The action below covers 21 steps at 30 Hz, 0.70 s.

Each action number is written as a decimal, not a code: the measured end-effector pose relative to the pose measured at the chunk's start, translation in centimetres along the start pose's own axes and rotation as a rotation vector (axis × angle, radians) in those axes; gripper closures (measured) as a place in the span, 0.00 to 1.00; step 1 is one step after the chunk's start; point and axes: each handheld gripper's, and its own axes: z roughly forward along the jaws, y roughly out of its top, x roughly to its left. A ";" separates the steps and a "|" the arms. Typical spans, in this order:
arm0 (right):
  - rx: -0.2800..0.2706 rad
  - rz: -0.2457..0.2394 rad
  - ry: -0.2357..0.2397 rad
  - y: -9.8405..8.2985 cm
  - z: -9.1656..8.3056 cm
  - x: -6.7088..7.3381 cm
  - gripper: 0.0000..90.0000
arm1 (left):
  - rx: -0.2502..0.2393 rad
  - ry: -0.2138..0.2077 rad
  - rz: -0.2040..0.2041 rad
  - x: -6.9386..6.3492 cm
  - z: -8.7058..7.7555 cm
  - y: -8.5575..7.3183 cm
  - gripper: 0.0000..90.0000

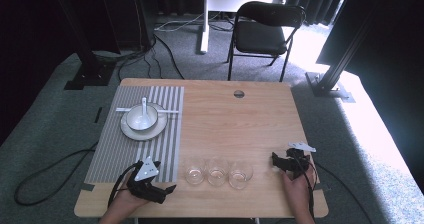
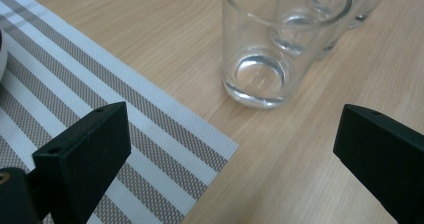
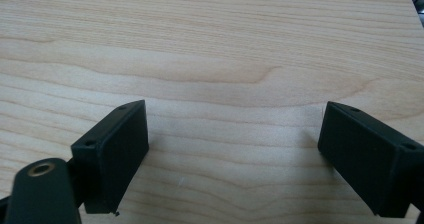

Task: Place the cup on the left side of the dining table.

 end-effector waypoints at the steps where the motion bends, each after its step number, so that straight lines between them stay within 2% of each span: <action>1: 0.000 0.000 0.000 0.0 0.0 0.0 0.14 | 0.001 -0.004 -0.001 0.0 0.1 0.1 0.03; 21: 0.000 0.000 0.000 0.0 0.0 0.0 0.14 | -0.008 -0.053 0.050 -0.6 1.9 3.0 0.03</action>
